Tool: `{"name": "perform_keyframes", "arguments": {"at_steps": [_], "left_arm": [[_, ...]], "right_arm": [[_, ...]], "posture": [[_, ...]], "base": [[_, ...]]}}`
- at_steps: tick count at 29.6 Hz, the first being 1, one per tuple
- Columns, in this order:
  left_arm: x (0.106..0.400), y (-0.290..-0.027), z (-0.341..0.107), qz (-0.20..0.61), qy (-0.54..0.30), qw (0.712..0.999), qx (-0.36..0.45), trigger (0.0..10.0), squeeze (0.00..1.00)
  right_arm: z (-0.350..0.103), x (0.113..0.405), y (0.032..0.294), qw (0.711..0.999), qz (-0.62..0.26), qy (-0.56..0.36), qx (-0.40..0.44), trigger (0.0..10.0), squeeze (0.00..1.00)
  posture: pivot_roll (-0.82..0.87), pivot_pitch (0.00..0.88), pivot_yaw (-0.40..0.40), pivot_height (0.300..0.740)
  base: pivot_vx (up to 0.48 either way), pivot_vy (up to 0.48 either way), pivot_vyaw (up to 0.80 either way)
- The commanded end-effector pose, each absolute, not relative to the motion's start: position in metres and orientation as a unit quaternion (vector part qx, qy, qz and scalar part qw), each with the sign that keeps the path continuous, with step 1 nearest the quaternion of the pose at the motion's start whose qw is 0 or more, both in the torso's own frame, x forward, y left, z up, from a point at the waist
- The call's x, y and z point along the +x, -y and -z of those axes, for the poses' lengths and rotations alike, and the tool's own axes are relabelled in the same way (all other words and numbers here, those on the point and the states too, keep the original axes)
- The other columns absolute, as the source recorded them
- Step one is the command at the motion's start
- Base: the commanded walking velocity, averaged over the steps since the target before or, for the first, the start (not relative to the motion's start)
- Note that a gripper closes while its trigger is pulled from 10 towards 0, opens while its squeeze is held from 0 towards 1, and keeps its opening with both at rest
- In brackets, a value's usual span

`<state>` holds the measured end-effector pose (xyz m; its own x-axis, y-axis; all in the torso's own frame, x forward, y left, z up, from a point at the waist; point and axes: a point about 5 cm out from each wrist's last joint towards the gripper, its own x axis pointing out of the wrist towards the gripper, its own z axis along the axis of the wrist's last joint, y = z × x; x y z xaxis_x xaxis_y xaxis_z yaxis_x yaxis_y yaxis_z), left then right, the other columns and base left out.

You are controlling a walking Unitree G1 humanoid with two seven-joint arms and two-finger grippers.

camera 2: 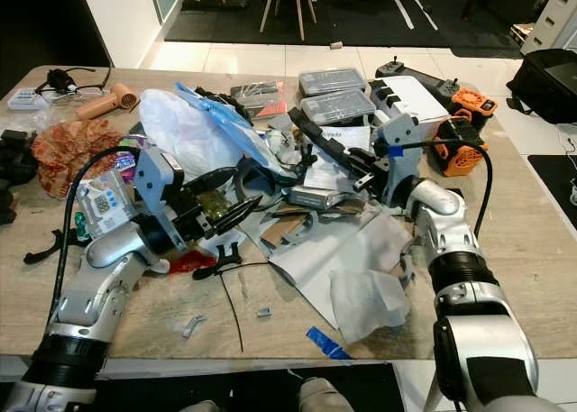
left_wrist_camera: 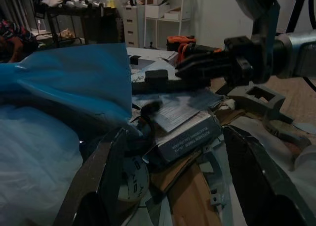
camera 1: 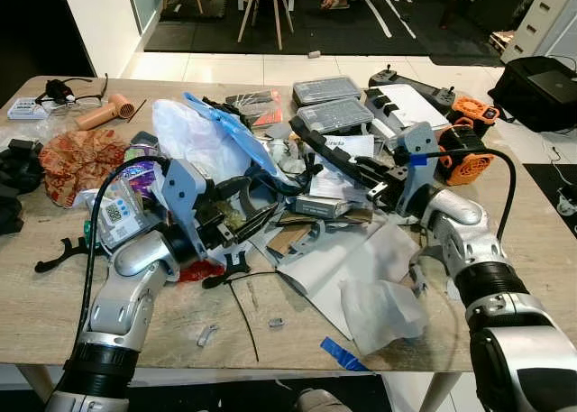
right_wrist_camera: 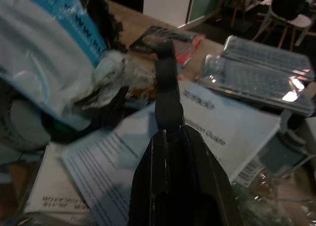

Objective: Picking trash to rubbish bin

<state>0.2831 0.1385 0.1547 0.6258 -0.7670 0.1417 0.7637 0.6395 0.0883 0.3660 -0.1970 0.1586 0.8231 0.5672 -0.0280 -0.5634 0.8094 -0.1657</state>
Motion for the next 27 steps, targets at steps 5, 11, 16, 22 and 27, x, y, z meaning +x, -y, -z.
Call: {"name": "perform_keyframes", "arguments": {"at_steps": [5, 11, 16, 22, 27], "left_arm": [[0.282, -0.133, -0.155, 0.432, 0.085, 0.898, 0.01, 10.0, 0.0], [0.286, -0.133, -0.165, 0.42, 0.112, 0.9, -0.021, 10.0, 0.0], [0.288, -0.14, -0.181, 0.406, 0.149, 0.899, -0.071, 10.0, 0.0], [0.287, -0.156, -0.204, 0.388, 0.208, 0.885, -0.152, 10.0, 0.0], [0.283, -0.164, -0.218, 0.388, 0.246, 0.864, -0.205, 10.0, 0.0]], "right_arm": [[-0.19, 0.37, 0.2, 0.951, -0.294, 0.084, -0.042, 0.0, 0.0], [-0.23, 0.369, 0.195, 0.932, -0.322, 0.164, 0.008, 0.0, 0.0], [-0.246, 0.363, 0.184, 0.908, -0.37, 0.193, 0.045, 0.0, 0.0], [-0.257, 0.342, 0.167, 0.849, -0.474, 0.202, 0.115, 0.0, 0.0], [-0.255, 0.326, 0.159, 0.806, -0.54, 0.189, 0.151, 0.0, 0.0]], "posture": [[-0.03, 0.0, -0.017, 0.74], [-0.04, 0.0, -0.024, 0.74], [-0.04, 0.0, -0.031, 0.74], [-0.04, 0.0, -0.036, 0.74], [-0.04, 0.0, -0.037, 0.74]], "base": [[0.0, 0.0, 0.0], [0.0, 0.0, 0.0], [0.0, 0.0, 0.0], [0.0, 0.0, 0.0], [0.0, 0.0, 0.0]]}}
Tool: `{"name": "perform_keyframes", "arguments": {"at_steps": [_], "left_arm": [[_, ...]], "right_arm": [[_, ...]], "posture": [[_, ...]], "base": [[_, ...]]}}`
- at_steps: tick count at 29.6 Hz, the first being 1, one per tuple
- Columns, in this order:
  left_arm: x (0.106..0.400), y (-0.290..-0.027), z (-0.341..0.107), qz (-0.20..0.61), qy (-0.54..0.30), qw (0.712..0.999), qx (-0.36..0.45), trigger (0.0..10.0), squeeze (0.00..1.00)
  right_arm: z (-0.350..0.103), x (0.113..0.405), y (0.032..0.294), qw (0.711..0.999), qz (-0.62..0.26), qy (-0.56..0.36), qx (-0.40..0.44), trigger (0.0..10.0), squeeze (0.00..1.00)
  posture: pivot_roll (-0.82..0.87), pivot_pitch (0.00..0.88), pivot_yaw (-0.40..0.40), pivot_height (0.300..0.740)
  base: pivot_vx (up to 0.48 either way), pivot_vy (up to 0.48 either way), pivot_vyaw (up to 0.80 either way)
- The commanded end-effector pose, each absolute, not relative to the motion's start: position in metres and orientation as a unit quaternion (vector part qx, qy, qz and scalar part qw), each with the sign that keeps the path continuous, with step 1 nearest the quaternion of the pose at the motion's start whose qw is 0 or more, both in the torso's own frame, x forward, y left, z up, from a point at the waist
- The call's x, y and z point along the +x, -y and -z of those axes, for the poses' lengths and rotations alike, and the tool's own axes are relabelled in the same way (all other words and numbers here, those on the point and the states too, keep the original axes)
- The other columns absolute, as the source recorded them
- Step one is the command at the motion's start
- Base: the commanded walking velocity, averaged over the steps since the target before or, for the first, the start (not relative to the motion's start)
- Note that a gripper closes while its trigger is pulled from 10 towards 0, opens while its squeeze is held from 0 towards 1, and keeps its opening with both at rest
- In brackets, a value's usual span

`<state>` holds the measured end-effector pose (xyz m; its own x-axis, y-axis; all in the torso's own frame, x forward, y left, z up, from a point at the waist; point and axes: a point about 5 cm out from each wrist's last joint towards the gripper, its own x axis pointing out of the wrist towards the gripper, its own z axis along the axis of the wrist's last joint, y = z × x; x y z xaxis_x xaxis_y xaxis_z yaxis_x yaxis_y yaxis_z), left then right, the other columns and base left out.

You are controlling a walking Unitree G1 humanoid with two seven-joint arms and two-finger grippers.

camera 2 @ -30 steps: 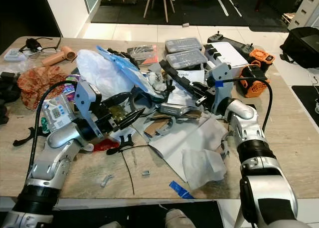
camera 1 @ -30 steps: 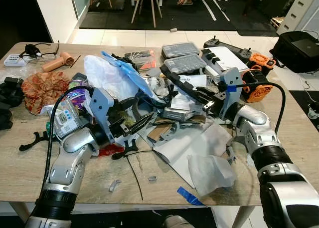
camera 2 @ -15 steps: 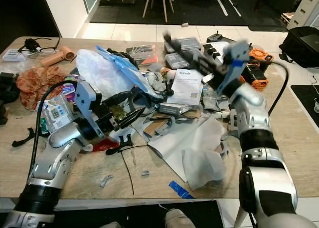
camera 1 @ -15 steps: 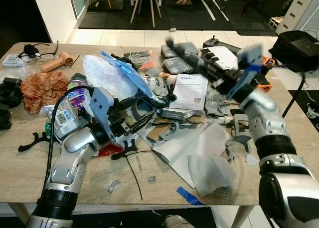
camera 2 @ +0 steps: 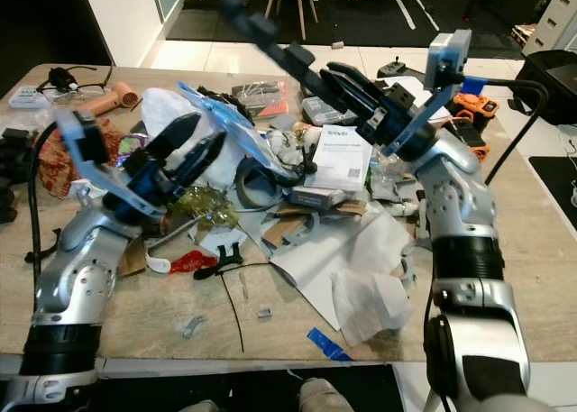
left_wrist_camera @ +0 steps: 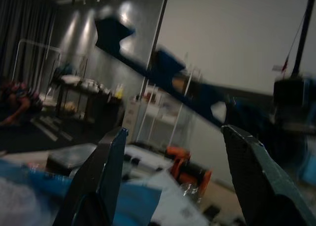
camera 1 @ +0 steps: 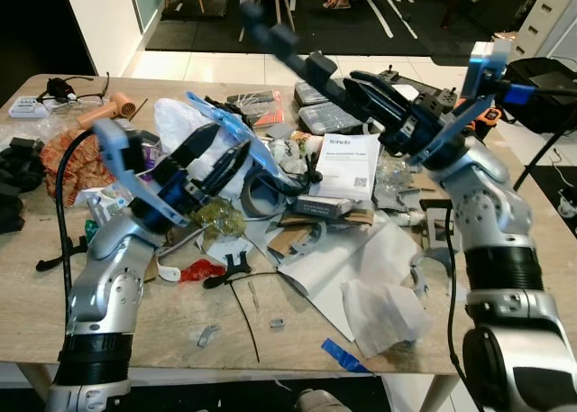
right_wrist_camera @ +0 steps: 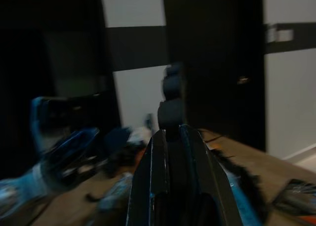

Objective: Picking trash to rubbish bin

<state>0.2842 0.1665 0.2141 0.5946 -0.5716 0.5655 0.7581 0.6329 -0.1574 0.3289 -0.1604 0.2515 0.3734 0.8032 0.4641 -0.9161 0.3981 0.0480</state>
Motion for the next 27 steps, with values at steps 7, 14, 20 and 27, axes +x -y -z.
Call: {"name": "perform_keyframes", "arguments": {"at_steps": [7, 14, 20, 27], "left_arm": [[0.279, -0.167, -0.236, 0.387, 0.285, 0.835, -0.269, 10.0, 0.0], [0.277, -0.156, -0.237, 0.408, 0.275, 0.83, -0.263, 10.0, 0.0], [0.272, -0.146, -0.232, 0.436, 0.252, 0.828, -0.247, 0.0, 0.0], [0.271, -0.145, -0.23, 0.445, 0.245, 0.826, -0.245, 0.0, 0.0]], "right_arm": [[-0.245, 0.297, 0.15, 0.737, -0.63, 0.149, 0.194, 0.0, 0.0], [-0.236, 0.282, 0.143, 0.708, -0.67, 0.115, 0.19, 0.0, 0.0], [-0.234, 0.28, 0.142, 0.714, -0.666, 0.104, 0.189, 0.0, 0.0], [-0.234, 0.283, 0.142, 0.725, -0.655, 0.104, 0.185, 0.0, 0.0]], "posture": [[-0.04, 0.0, -0.04, 0.74], [-0.04, 0.0, -0.041, 0.74], [-0.04, 0.0, -0.042, 0.74], [-0.04, 0.0, -0.043, 0.74]], "base": [[0.0, 0.0, 0.0], [0.0, 0.0, 0.0], [0.0, 0.0, 0.0], [0.0, 0.0, 0.0]]}}
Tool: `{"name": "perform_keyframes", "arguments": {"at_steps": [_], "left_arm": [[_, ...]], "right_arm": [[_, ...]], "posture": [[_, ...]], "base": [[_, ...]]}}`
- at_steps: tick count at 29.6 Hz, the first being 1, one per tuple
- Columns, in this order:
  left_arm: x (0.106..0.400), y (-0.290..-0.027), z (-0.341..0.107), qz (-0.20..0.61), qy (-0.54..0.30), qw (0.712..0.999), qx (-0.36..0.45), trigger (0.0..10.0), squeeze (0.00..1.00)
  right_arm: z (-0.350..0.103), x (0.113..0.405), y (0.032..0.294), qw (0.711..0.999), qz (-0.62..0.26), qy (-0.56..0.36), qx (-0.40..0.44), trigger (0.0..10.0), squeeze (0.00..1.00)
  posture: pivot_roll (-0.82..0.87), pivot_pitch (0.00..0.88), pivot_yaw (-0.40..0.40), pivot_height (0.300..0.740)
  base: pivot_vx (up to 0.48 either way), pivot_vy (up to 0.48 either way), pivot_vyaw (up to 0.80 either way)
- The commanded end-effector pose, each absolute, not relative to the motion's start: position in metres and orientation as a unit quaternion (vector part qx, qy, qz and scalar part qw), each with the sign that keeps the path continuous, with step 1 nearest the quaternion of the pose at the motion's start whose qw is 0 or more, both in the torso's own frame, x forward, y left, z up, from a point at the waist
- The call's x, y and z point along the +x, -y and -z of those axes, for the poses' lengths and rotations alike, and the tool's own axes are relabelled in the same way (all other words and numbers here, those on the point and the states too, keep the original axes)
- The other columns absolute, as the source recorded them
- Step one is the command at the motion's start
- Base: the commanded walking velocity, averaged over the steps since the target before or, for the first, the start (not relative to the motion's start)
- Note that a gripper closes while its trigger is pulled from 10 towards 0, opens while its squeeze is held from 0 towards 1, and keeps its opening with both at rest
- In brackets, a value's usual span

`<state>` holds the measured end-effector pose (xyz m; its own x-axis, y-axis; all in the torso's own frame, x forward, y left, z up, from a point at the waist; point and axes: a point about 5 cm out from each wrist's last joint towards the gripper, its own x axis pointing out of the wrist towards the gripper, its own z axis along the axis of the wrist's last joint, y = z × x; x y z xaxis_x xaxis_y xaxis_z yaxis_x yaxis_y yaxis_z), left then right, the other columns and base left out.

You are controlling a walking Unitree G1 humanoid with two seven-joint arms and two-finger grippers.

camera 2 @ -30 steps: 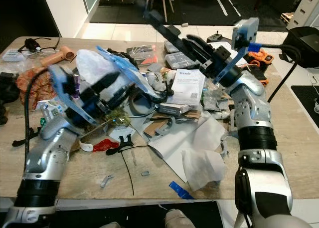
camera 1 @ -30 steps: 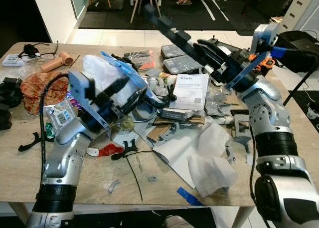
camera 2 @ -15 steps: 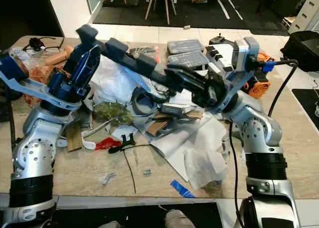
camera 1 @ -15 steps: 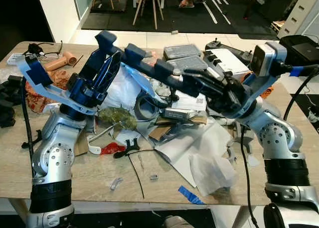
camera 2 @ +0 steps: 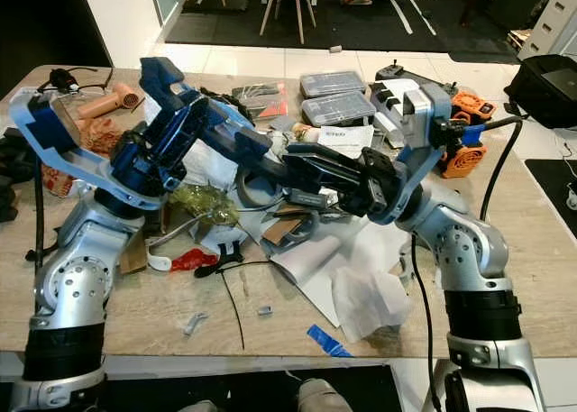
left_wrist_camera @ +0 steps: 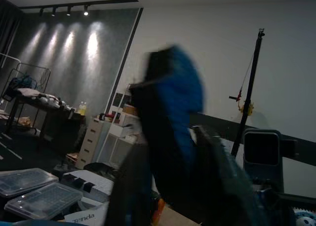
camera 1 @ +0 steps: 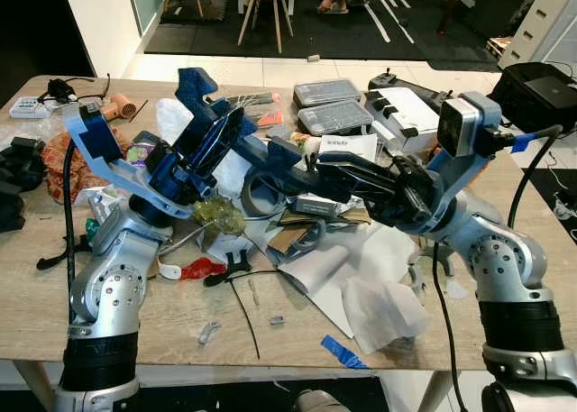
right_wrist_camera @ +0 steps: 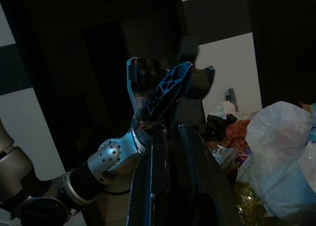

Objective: Picking trash to rubbish bin

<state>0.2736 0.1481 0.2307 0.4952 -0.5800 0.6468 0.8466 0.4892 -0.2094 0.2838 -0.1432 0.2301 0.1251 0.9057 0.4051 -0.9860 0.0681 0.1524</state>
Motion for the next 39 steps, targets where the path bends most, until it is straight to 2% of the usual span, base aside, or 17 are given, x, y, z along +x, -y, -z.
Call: {"name": "perform_keyframes", "arguments": {"at_steps": [1, 7, 10, 11, 12, 15, 16, 20, 21, 22, 23, 30, 35, 36, 37, 38, 39], "left_arm": [[0.271, -0.145, -0.23, 0.445, 0.245, 0.826, -0.245, 0.0, 0.0], [0.271, -0.145, -0.229, 0.446, 0.241, 0.827, -0.241, 0.0, 0.0], [0.27, -0.143, -0.229, 0.448, 0.24, 0.827, -0.239, 0.0, 0.0], [0.27, -0.143, -0.229, 0.449, 0.24, 0.827, -0.238, 0.0, 0.0], [0.27, -0.143, -0.229, 0.448, 0.24, 0.828, -0.237, 0.0, 0.0], [0.27, -0.143, -0.229, 0.447, 0.24, 0.829, -0.234, 0.0, 0.0], [0.272, -0.145, -0.229, 0.44, 0.241, 0.835, -0.227, 0.0, 0.0], [0.274, -0.152, -0.229, 0.426, 0.242, 0.844, -0.22, 0.0, 0.0], [0.275, -0.154, -0.229, 0.422, 0.242, 0.846, -0.218, 0.0, 0.0], [0.275, -0.154, -0.229, 0.422, 0.242, 0.846, -0.218, 0.0, 0.0], [0.275, -0.155, -0.229, 0.42, 0.242, 0.848, -0.215, 0.0, 0.0], [0.276, -0.159, -0.227, 0.413, 0.236, 0.858, -0.194, 0.0, 0.0], [0.277, -0.163, -0.221, 0.407, 0.215, 0.876, -0.144, 0.0, 0.0], [0.277, -0.165, -0.219, 0.407, 0.21, 0.879, -0.133, 0.0, 0.0], [0.277, -0.165, -0.219, 0.407, 0.21, 0.879, -0.133, 0.0, 0.0], [0.277, -0.167, -0.218, 0.406, 0.207, 0.881, -0.126, 0.0, 0.0], [0.279, -0.172, -0.215, 0.397, 0.198, 0.889, -0.114, 0.0, 0.0]], "right_arm": [[-0.234, 0.283, 0.142, 0.725, -0.655, 0.104, 0.185, 0.0, 0.0], [-0.233, 0.285, 0.143, 0.736, -0.644, 0.104, 0.181, 0.0, 0.0], [-0.232, 0.29, 0.143, 0.754, -0.626, 0.104, 0.172, 0.0, 0.0], [-0.231, 0.293, 0.143, 0.763, -0.617, 0.102, 0.166, 7.2, 0.0], [-0.23, 0.295, 0.143, 0.77, -0.608, 0.101, 0.163, 10.0, 0.0], [-0.23, 0.298, 0.143, 0.778, -0.598, 0.102, 0.163, 10.0, 0.0], [-0.229, 0.306, 0.146, 0.8, -0.569, 0.102, 0.161, 10.0, 0.0], [-0.225, 0.312, 0.153, 0.817, -0.547, 0.095, 0.155, 10.0, 0.0], [-0.224, 0.31, 0.155, 0.813, -0.553, 0.09, 0.156, 10.0, 0.51], [-0.224, 0.31, 0.155, 0.813, -0.553, 0.09, 0.156, 10.0, 0.51], [-0.223, 0.309, 0.156, 0.812, -0.557, 0.087, 0.155, 10.0, 1.0], [-0.218, 0.302, 0.165, 0.802, -0.573, 0.074, 0.151, 10.0, 1.0], [-0.202, 0.285, 0.172, 0.777, -0.622, 0.013, 0.098, 10.0, 1.0], [-0.199, 0.282, 0.174, 0.773, -0.628, 0.001, 0.09, 10.0, 0.64], [-0.199, 0.282, 0.174, 0.773, -0.628, 0.001, 0.09, 10.0, 0.64], [-0.197, 0.28, 0.175, 0.77, -0.632, -0.006, 0.086, 10.0, 0.51], [-0.194, 0.277, 0.176, 0.768, -0.635, -0.014, 0.082, 10.0, 0.04]], "posture": [[-0.04, 0.0, -0.043, 0.74], [-0.04, 0.0, -0.042, 0.74], [-0.04, 0.0, -0.042, 0.74], [-0.04, 0.0, -0.042, 0.74], [-0.04, 0.0, -0.042, 0.74], [-0.04, 0.0, -0.042, 0.74], [-0.04, 0.0, -0.042, 0.74], [-0.04, 0.0, -0.044, 0.74], [-0.04, 0.0, -0.044, 0.74], [-0.04, 0.0, -0.044, 0.74], [-0.04, 0.0, -0.043, 0.74], [-0.04, 0.0, -0.045, 0.74], [-0.04, 0.0, -0.047, 0.74], [-0.04, 0.0, -0.046, 0.74], [-0.04, 0.0, -0.046, 0.74], [-0.04, 0.0, -0.045, 0.74], [-0.04, 0.0, -0.045, 0.74]], "base": [[0.0, 0.0, 0.0], [0.0, 0.0, 0.0], [0.0, 0.0, 0.0], [0.0, 0.0, 0.0], [0.0, 0.0, 0.0], [0.0, 0.0, 0.0], [0.0, 0.0, 0.0], [0.0, 0.0, 0.0], [0.0, 0.0, 0.0], [0.0, 0.0, 0.0], [0.0, 0.0, 0.0], [0.0, 0.0, 0.0], [0.0, 0.0, 0.0], [0.0, 0.0, 0.0], [0.0, 0.0, 0.0], [0.0, 0.0, 0.0], [0.0, 0.0, 0.0]]}}
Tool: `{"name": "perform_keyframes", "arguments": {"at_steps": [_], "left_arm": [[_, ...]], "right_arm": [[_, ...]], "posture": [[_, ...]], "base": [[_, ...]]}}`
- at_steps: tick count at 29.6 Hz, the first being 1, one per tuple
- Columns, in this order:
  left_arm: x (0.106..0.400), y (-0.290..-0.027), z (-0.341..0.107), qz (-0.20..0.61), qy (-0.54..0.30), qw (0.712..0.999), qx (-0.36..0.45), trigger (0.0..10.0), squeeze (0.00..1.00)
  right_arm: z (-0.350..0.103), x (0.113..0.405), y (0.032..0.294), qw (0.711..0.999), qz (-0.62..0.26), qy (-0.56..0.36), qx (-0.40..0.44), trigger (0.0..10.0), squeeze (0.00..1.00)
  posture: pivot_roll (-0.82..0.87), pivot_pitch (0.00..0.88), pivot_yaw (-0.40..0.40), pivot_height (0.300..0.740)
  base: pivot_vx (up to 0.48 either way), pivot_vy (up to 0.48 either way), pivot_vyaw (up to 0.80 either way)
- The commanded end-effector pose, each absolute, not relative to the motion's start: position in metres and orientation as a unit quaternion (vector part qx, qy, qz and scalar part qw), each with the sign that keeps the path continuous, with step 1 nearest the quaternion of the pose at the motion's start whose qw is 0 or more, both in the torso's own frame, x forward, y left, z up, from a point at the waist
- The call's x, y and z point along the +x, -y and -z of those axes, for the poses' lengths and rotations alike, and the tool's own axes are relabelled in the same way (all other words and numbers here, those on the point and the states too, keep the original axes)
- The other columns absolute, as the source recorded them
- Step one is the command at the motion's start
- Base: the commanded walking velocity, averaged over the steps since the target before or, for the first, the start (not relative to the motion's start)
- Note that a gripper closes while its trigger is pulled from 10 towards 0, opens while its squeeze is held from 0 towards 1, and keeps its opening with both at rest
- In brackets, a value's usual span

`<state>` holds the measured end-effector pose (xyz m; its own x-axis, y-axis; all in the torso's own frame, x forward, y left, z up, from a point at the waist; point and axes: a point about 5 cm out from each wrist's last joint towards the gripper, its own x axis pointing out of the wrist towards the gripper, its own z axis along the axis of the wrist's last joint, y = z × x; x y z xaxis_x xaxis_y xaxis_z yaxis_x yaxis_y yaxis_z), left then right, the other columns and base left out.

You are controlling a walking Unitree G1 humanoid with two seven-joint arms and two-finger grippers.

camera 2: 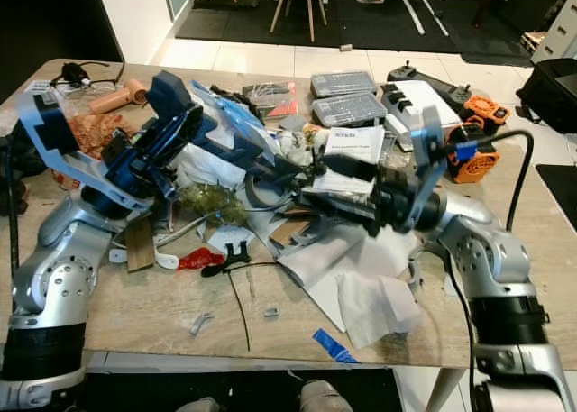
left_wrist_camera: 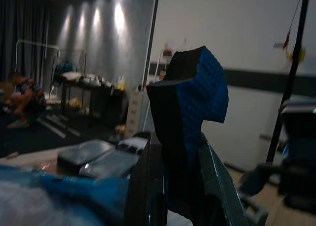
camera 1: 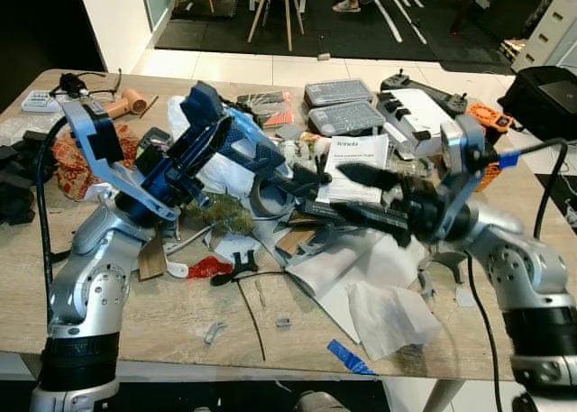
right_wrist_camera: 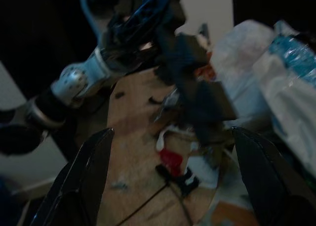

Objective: Picking trash to rubbish bin

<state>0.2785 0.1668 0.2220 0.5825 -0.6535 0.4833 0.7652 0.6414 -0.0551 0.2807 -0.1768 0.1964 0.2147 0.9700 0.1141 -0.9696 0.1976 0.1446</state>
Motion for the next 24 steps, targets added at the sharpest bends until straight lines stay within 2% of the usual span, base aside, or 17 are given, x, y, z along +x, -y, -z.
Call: {"name": "perform_keyframes", "arguments": {"at_steps": [1, 2, 6, 7, 8, 9, 14, 19, 24], "left_arm": [[0.279, -0.172, -0.215, 0.397, 0.198, 0.889, -0.114, 0.0, 0.0], [0.279, -0.174, -0.214, 0.395, 0.196, 0.891, -0.111, 0.0, 0.0], [0.281, -0.18, -0.208, 0.378, 0.184, 0.902, -0.094, 0.0, 0.0], [0.282, -0.181, -0.207, 0.375, 0.183, 0.903, -0.103, 1.3, 0.0], [0.282, -0.181, -0.207, 0.375, 0.183, 0.903, -0.103, 1.3, 0.0], [0.281, -0.176, -0.206, 0.385, 0.18, 0.895, -0.135, 10.0, 0.0], [0.279, -0.159, -0.195, 0.412, 0.162, 0.88, -0.175, 10.0, 0.0], [0.276, -0.135, -0.168, 0.426, 0.123, 0.864, -0.24, 10.0, 0.0], [0.278, -0.12, -0.16, 0.427, 0.109, 0.86, -0.258, 10.0, 0.0]], "right_arm": [[-0.194, 0.277, 0.176, 0.768, -0.635, -0.014, 0.082, 10.0, 0.04], [-0.194, 0.277, 0.176, 0.768, -0.635, -0.015, 0.082, 10.0, 0.0], [-0.19, 0.278, 0.171, 0.771, -0.631, -0.01, 0.083, 10.0, 0.0], [-0.19, 0.28, 0.165, 0.775, -0.624, 0.002, 0.096, 10.0, 0.0], [-0.19, 0.28, 0.165, 0.775, -0.624, 0.002, 0.096, 10.0, 0.0], [-0.189, 0.283, 0.151, 0.777, -0.616, 0.018, 0.13, 10.0, 0.0], [-0.179, 0.275, 0.135, 0.755, -0.64, 0.006, 0.141, 10.0, 0.0], [-0.169, 0.277, 0.129, 0.756, -0.63, -0.003, 0.178, 10.0, 0.0], [-0.165, 0.279, 0.13, 0.761, -0.616, -0.001, 0.201, 10.0, 0.0]], "posture": [[-0.04, 0.0, -0.045, 0.74], [-0.04, 0.0, -0.045, 0.74], [-0.04, 0.0, -0.051, 0.74], [-0.04, 0.0, -0.053, 0.74], [-0.04, 0.0, -0.053, 0.74], [-0.04, 0.0, -0.053, 0.74], [-0.03, 0.0, -0.052, 0.74], [-0.04, 0.0, -0.047, 0.74], [-0.04, 0.0, -0.044, 0.74]], "base": [[0.0, 0.0, 0.0], [0.0, 0.0, 0.0], [0.0, 0.0, 0.0], [0.0, 0.0, 0.0], [0.0, 0.0, 0.0], [0.0, 0.0, 0.0], [0.0, 0.0, 0.0], [0.0, 0.0, 0.0], [-0.106, 0.0, 0.0]]}}
